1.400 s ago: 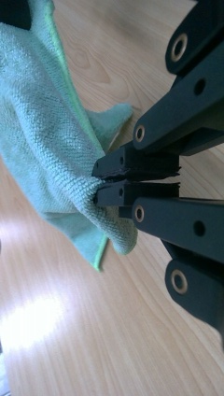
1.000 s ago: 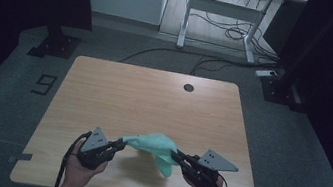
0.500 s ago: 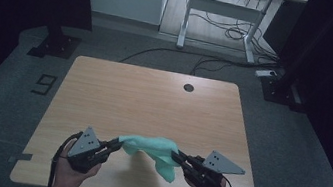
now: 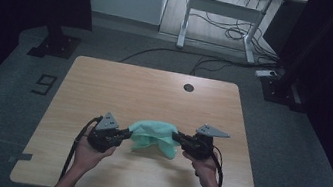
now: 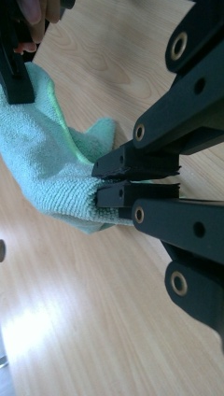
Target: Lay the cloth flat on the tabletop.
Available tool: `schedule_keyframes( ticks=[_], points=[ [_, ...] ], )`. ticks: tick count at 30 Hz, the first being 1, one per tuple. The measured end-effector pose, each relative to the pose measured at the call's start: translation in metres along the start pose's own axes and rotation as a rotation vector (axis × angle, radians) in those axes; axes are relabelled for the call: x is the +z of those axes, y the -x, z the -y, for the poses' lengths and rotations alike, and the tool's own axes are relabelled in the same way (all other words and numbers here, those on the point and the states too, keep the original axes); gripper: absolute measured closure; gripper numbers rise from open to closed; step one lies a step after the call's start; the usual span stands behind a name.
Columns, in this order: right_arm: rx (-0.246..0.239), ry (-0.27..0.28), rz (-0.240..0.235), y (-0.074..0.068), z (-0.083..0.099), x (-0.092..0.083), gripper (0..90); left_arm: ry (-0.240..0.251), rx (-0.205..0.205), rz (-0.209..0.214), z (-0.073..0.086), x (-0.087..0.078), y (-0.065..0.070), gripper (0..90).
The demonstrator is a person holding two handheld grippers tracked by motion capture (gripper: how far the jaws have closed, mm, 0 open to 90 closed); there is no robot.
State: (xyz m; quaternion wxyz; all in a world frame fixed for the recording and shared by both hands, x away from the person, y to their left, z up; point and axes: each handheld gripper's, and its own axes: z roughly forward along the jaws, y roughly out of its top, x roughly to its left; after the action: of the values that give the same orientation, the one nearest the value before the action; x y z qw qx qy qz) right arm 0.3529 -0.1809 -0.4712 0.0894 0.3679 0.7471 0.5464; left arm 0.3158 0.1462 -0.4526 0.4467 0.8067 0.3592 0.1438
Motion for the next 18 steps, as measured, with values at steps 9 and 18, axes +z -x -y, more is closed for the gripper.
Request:
schedule_keyframes(
  ticks=[9,18],
  points=[
    [-0.034,0.001,-0.018,-0.012,0.007,-0.01,84.6,0.002,-0.008,0.022,0.007,-0.002,0.002,85.3],
    [0.008,-0.033,0.017,0.011,-0.002,0.013,83.6,-0.057,-0.026,0.003,-0.007,0.021,-0.02,84.3]
  ],
)
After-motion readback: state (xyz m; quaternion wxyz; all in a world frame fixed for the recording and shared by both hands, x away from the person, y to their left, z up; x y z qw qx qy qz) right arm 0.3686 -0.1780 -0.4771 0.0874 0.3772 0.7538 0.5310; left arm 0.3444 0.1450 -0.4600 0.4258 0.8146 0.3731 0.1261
